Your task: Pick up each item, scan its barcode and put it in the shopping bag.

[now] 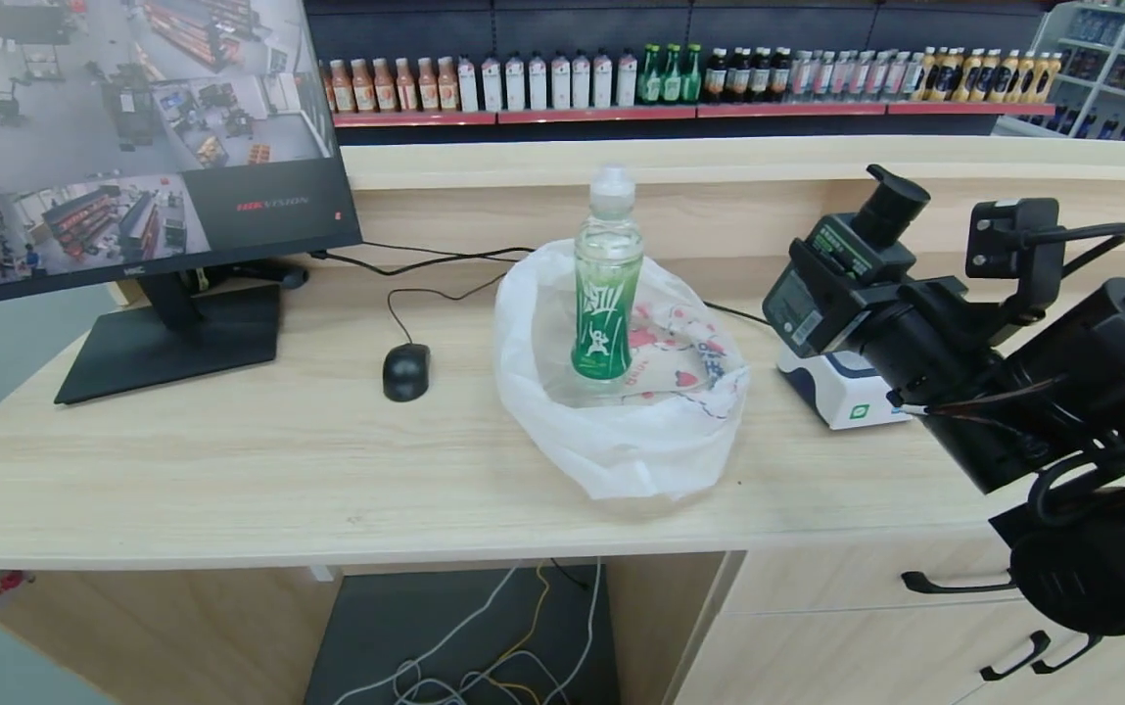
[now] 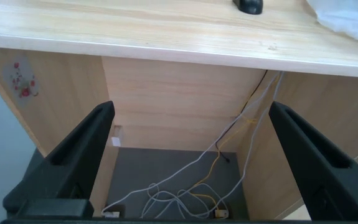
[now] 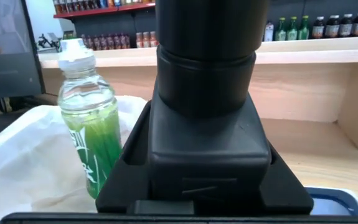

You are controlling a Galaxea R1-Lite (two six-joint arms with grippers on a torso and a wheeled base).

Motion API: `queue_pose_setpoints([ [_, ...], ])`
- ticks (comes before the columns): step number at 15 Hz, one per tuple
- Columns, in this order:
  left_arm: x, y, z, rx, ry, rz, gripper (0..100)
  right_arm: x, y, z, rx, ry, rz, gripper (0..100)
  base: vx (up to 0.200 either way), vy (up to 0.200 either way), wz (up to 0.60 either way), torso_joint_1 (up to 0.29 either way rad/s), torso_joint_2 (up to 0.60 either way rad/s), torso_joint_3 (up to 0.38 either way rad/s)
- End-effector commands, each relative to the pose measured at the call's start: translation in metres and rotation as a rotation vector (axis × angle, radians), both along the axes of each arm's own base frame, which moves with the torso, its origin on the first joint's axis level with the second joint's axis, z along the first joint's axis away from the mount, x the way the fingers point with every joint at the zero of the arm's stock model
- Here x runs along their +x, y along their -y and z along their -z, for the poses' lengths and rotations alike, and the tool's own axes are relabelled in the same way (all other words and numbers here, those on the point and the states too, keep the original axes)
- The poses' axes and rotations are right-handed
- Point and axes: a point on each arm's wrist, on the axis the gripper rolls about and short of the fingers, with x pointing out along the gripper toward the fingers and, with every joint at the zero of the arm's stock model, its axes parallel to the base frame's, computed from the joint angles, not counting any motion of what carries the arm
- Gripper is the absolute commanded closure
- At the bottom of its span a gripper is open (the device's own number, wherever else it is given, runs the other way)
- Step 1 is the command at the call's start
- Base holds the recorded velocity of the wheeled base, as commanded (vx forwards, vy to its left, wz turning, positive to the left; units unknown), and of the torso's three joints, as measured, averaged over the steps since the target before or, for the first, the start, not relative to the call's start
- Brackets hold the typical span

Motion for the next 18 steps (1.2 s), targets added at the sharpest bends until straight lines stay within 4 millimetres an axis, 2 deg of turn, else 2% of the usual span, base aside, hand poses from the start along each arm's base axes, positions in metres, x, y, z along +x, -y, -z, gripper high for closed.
queue_pose_setpoints([
  [1,0.0,0.0,0.0,0.001,0.0,-0.001,0,-0.002,-0.001,-0.001,0.002,0.005,-0.005,100,0.0,0.0,0.0,0.0,0.0,0.0],
  [7,0.0,0.0,0.0,0.001,0.0,-0.001,0,0.011,-0.006,-0.005,0.005,0.035,-0.003,100,0.0,0.0,0.0,0.0,0.0,0.0],
  [10,0.0,0.0,0.0,0.001,0.0,-0.001,0,0.021,-0.015,0.0,0.003,0.032,-0.016,100,0.0,0.0,0.0,0.0,0.0,0.0],
  [12,0.0,0.0,0.0,0.001,0.0,-0.001,0,0.034,-0.021,0.006,0.001,0.03,-0.017,100,0.0,0.0,0.0,0.0,0.0,0.0],
  [15,0.0,0.0,0.0,0.001,0.0,-0.001,0,0.045,-0.016,0.014,-0.081,0.042,0.001,100,0.0,0.0,0.0,0.0,0.0,0.0],
  [18,0.0,0.0,0.0,0.001,0.0,-0.001,0,0.06,-0.021,0.021,-0.107,0.057,-0.012,100,0.0,0.0,0.0,0.0,0.0,0.0],
])
